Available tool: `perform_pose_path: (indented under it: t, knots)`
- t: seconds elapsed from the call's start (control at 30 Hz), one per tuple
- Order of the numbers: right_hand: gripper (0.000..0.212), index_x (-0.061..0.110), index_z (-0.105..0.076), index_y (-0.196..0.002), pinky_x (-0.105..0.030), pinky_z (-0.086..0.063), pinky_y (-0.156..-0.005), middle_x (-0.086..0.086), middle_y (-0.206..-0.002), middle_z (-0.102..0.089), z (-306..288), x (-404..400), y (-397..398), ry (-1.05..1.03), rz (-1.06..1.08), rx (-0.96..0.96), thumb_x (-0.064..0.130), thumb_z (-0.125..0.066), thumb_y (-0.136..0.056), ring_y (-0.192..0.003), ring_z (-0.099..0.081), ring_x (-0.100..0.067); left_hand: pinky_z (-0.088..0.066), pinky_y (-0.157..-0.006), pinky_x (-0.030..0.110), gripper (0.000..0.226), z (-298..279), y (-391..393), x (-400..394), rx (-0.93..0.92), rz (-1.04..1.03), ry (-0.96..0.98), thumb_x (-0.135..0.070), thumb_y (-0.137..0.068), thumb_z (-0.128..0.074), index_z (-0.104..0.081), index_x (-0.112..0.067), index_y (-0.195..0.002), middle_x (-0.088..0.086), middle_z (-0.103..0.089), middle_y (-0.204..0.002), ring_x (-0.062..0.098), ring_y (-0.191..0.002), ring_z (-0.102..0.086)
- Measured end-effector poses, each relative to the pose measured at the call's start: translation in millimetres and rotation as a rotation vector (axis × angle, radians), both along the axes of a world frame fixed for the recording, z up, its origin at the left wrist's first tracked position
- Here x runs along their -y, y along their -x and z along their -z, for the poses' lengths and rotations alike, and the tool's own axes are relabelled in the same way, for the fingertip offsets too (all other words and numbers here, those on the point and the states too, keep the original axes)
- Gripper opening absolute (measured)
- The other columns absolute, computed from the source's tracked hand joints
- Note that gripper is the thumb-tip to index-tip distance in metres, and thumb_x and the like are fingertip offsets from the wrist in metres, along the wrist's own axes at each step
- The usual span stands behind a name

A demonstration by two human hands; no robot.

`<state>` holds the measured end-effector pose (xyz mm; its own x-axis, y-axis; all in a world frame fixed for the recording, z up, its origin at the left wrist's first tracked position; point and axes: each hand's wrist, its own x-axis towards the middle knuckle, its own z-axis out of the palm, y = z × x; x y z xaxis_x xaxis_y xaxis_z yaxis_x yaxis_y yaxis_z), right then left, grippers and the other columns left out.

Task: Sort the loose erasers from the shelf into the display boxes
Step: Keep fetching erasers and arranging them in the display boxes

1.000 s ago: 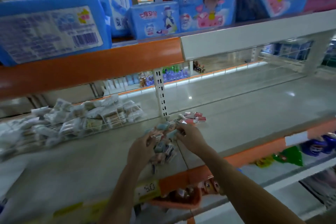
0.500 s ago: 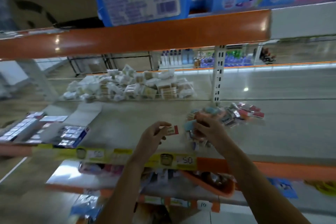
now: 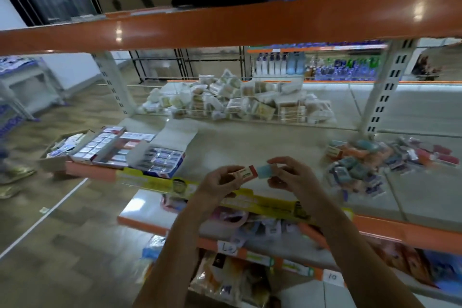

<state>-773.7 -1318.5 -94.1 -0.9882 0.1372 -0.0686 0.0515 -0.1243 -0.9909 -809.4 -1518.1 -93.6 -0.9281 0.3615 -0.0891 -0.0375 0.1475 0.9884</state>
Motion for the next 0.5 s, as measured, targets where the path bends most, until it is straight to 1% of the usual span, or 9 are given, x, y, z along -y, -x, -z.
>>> perform_pose_path:
  t: [0.07,0.13,0.23,0.27,0.33,0.4,0.43,0.5]
  knots:
    - [0.017,0.016,-0.067,-0.097,-0.022,-0.056,-0.064,-0.010,-0.083,-0.069,1.5,24.3,4.8,0.003,-0.037,-0.009,0.004,-0.060,-0.087,-0.069,-0.069,-0.018,-0.052,-0.068,0.019,0.023,-0.6,4.5,26.5,-0.001,0.012,-0.010,-0.009,-0.088,-0.063,-0.062,-0.025,-0.105,-0.004,-0.065,-0.090,0.001,-0.075,-0.062]
    - [0.024,0.019,-0.066,-0.098,-0.022,-0.055,-0.068,-0.006,-0.082,-0.070,1.7,48.1,9.8,-0.037,-0.078,-0.026,-0.001,-0.062,-0.084,-0.073,-0.070,-0.019,-0.053,-0.072,0.021,0.026,-0.7,10.2,53.3,-0.009,0.008,0.012,-0.011,-0.087,-0.064,-0.062,-0.024,-0.109,-0.002,-0.065,-0.093,0.005,-0.080,-0.062]
    - [0.031,0.017,-0.065,-0.103,-0.025,-0.057,-0.071,-0.004,-0.081,-0.072,2.3,82.9,17.8,-0.131,-0.109,-0.066,-0.005,-0.065,-0.081,-0.075,-0.069,-0.018,-0.054,-0.074,0.024,0.028,-0.7,18.9,93.2,-0.043,0.013,0.042,-0.012,-0.087,-0.065,-0.062,-0.029,-0.108,0.000,-0.067,-0.096,0.009,-0.086,-0.064]
    - [0.032,0.017,-0.064,-0.104,-0.024,-0.057,-0.070,-0.003,-0.081,-0.072,2.6,94.7,20.9,-0.155,-0.117,-0.074,-0.004,-0.066,-0.080,-0.075,-0.069,-0.017,-0.054,-0.074,0.025,0.028,-0.5,21.0,106.1,-0.053,0.018,0.049,-0.011,-0.087,-0.065,-0.062,-0.029,-0.108,0.001,-0.069,-0.097,0.010,-0.087,-0.064]
    - [0.033,0.017,-0.064,-0.105,-0.020,-0.055,-0.063,0.000,-0.080,-0.071,2.2,117.3,27.8,-0.168,-0.128,-0.081,-0.004,-0.067,-0.079,-0.071,-0.069,-0.013,-0.055,-0.073,0.025,0.029,0.5,24.2,130.4,-0.043,0.009,0.022,-0.009,-0.087,-0.065,-0.062,-0.023,-0.113,0.002,-0.070,-0.096,0.012,-0.088,-0.066]
    - [0.035,0.014,-0.064,-0.108,-0.018,-0.053,-0.061,0.000,-0.080,-0.070,1.5,138.7,36.1,-0.117,-0.136,-0.076,-0.008,-0.064,-0.080,-0.069,-0.068,-0.011,-0.054,-0.071,0.021,0.031,1.7,26.7,153.0,-0.024,-0.003,-0.004,-0.007,-0.087,-0.065,-0.062,-0.021,-0.114,0.001,-0.072,-0.095,0.013,-0.088,-0.068]
    - [0.036,0.013,-0.063,-0.109,-0.019,-0.055,-0.063,-0.001,-0.081,-0.069,1.0,148.7,41.0,-0.062,-0.145,-0.068,-0.010,-0.060,-0.082,-0.071,-0.068,-0.011,-0.052,-0.071,0.020,0.032,2.2,28.5,163.2,-0.024,-0.007,0.003,-0.007,-0.087,-0.064,-0.062,-0.022,-0.114,0.000,-0.072,-0.095,0.013,-0.089,-0.068]
    - [0.040,0.017,-0.064,-0.109,-0.022,-0.056,-0.068,-0.005,-0.089,-0.067,-0.3,166.1,52.5,0.046,-0.182,-0.051,-0.013,-0.053,-0.085,-0.078,-0.069,-0.013,-0.051,-0.071,0.019,0.032,2.5,33.3,181.9,-0.038,-0.018,0.023,-0.007,-0.088,-0.064,-0.062,-0.025,-0.113,0.000,-0.072,-0.097,0.012,-0.088,-0.067]
